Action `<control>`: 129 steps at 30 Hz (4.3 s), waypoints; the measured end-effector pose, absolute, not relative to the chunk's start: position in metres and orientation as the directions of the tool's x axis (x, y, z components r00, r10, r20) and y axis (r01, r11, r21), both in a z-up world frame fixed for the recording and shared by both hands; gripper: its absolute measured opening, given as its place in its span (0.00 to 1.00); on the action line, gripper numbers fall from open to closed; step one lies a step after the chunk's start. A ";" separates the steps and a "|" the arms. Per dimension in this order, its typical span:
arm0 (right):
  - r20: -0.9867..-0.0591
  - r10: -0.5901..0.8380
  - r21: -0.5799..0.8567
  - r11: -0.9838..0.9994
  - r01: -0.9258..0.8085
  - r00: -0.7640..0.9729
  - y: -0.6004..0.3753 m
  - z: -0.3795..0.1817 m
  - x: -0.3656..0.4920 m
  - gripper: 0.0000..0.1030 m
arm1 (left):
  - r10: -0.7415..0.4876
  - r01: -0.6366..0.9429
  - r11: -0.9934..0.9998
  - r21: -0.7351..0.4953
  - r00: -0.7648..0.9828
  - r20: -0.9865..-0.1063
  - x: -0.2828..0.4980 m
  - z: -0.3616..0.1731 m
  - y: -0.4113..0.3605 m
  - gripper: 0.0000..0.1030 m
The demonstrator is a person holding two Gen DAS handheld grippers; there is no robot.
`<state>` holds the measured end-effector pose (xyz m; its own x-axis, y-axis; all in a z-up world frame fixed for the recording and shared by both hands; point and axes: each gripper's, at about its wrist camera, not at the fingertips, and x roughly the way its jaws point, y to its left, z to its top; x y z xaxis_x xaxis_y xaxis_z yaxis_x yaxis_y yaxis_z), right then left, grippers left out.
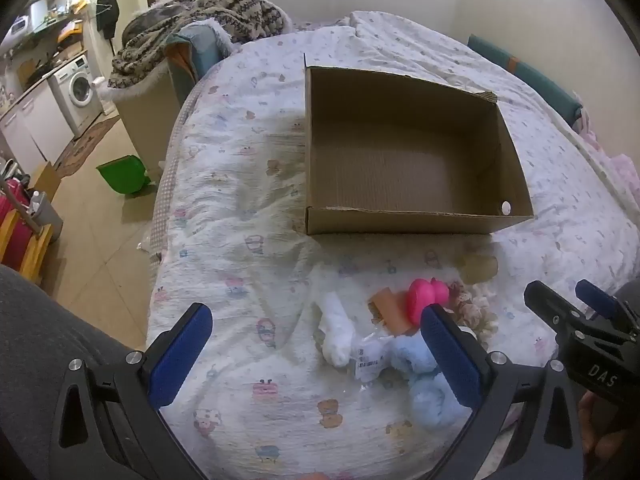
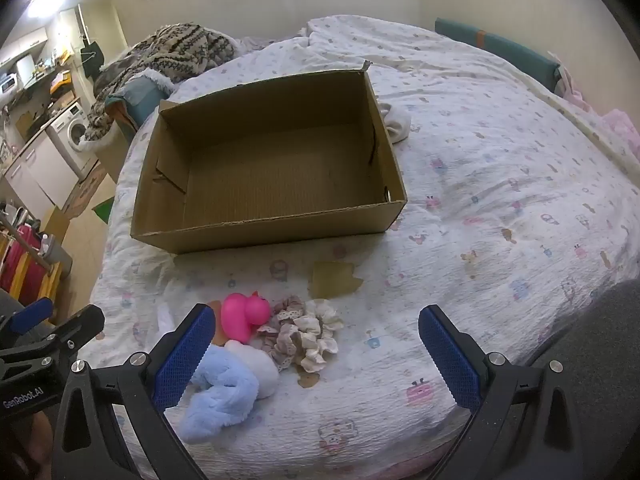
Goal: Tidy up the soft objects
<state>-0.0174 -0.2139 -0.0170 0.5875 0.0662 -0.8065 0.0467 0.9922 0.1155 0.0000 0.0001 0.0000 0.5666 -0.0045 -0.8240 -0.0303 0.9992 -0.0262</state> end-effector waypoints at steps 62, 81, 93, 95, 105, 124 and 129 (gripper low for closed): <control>-0.810 0.062 0.112 0.992 0.051 0.583 -0.215 -0.019 -0.016 1.00 | -0.009 -0.043 0.998 -0.039 0.553 -0.833 0.000 -0.008 0.003 1.00; -0.812 0.064 0.116 0.992 0.052 0.581 -0.215 -0.019 -0.015 1.00 | -0.014 -0.041 0.998 -0.043 0.546 -0.838 0.000 -0.011 0.001 1.00; -0.845 0.248 0.302 0.952 0.040 0.473 -0.215 -0.036 -0.012 1.00 | -0.019 -0.057 0.997 -0.058 0.536 -0.844 0.002 -0.013 0.004 1.00; -0.848 0.353 0.406 0.912 0.056 0.395 -0.218 -0.048 -0.008 1.00 | -0.031 -0.072 0.994 -0.080 0.525 -0.851 0.004 -0.013 0.010 1.00; -0.813 0.573 0.581 0.786 0.213 0.104 -0.184 -0.114 -0.002 0.93 | -0.037 -0.147 0.981 -0.126 0.498 -0.866 0.011 -0.014 0.029 1.00; -0.726 0.618 0.652 0.759 0.014 0.301 -0.224 -0.039 0.020 0.13 | -0.087 -0.171 0.968 -0.185 0.463 -0.882 0.021 -0.021 0.040 1.00; -0.720 0.570 0.606 0.794 -0.042 0.396 -0.245 -0.019 0.029 0.12 | -0.099 -0.184 0.965 -0.190 0.415 -0.905 0.029 -0.030 0.044 0.88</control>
